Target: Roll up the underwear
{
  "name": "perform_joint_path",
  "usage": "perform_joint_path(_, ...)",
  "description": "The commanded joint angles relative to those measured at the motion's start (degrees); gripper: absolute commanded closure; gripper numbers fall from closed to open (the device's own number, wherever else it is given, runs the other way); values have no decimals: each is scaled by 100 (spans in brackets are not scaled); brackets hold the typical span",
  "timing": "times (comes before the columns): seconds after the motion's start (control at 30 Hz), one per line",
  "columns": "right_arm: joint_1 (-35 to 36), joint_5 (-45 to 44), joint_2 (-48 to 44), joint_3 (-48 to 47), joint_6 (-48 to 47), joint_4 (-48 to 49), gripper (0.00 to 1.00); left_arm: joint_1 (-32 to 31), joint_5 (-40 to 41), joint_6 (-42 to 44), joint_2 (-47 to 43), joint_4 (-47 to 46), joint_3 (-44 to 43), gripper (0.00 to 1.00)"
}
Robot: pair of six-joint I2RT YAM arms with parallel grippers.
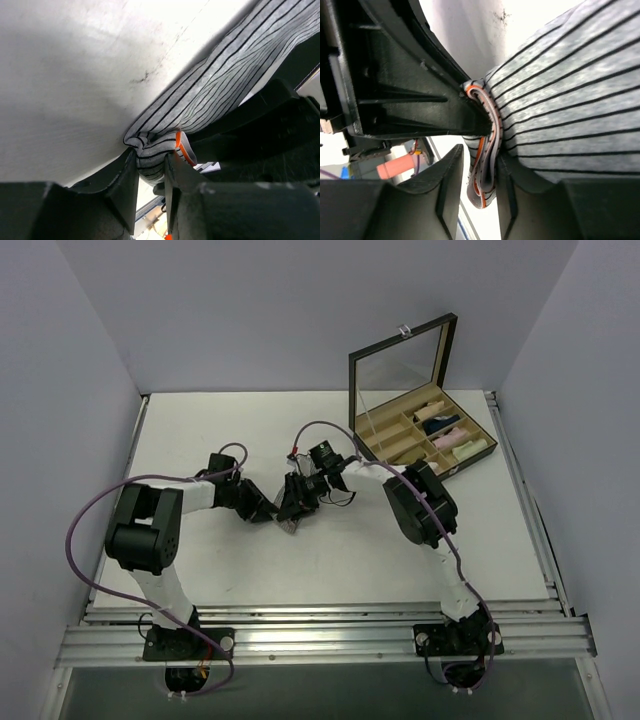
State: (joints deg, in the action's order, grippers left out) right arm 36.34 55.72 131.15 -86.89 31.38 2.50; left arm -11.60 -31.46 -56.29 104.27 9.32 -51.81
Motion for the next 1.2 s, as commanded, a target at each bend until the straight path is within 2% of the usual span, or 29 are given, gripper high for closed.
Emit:
perform_joint_path(0.0,-48,-684,-494,120,-298,-424,70,-62,659,241,331,465,-250,72)
perform_joint_path(0.23,110,-2467,-1556,199,-1220,-1111,59,-150,712,557,454,1377,-839,80)
perform_joint_path(0.27,258,-2966,-1662,225,-1474,-1164,58,-176,747,601,524,1536,-926,83)
perform_joint_path(0.43,830,-4164,-2250,611,-1959,-1077,57,-282,1001,979,674,2704,-1445,85)
perform_joint_path(0.5,1180,-4646,-2461,848,-2152,-954,57,-282,1098,1015,639,2908,-1437,86)
perform_joint_path(0.8,1929,-5396,-2964,1684,-2495,-31,52,-291,1028,918,427,3532,-1015,88)
perform_joint_path(0.93,2447,-6019,-3052,1965,-2794,364,52,-299,1107,1032,568,3892,-1059,88)
perform_joint_path(1.17,2922,-6319,-3008,1983,-2997,664,52,-317,1467,1182,674,4394,-1261,88)
